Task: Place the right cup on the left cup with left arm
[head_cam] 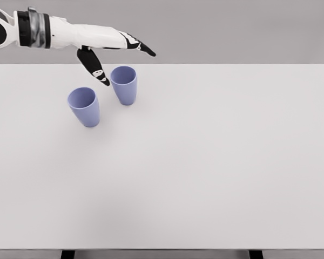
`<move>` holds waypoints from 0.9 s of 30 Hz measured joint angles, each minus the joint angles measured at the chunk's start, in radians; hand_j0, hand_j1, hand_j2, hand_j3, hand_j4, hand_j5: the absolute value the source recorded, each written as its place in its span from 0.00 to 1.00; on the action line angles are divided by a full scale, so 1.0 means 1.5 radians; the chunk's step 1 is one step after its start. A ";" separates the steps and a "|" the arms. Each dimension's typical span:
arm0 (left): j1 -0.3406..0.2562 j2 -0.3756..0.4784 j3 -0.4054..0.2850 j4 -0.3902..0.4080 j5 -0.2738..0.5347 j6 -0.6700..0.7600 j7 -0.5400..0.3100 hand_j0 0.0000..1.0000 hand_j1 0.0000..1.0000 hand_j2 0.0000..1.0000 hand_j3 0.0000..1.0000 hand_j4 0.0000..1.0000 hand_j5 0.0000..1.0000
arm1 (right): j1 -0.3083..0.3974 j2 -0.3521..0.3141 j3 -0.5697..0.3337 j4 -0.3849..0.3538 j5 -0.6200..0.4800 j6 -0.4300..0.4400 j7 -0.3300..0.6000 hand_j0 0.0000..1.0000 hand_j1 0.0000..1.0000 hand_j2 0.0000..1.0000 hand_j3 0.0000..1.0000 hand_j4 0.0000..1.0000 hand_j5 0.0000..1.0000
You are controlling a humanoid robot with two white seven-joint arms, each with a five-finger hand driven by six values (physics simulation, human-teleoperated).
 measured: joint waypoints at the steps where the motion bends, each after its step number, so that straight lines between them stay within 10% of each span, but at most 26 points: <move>1: 0.000 -0.005 0.001 0.012 -0.009 0.000 0.000 1.00 1.00 1.00 1.00 1.00 1.00 | -0.001 0.000 0.000 0.000 0.000 0.000 0.000 1.00 1.00 1.00 1.00 1.00 1.00; 27: 0.058 -0.071 0.064 0.116 -0.130 0.000 0.000 1.00 1.00 1.00 1.00 1.00 1.00 | 0.000 0.000 0.000 0.000 0.000 0.000 0.000 1.00 1.00 1.00 1.00 1.00 1.00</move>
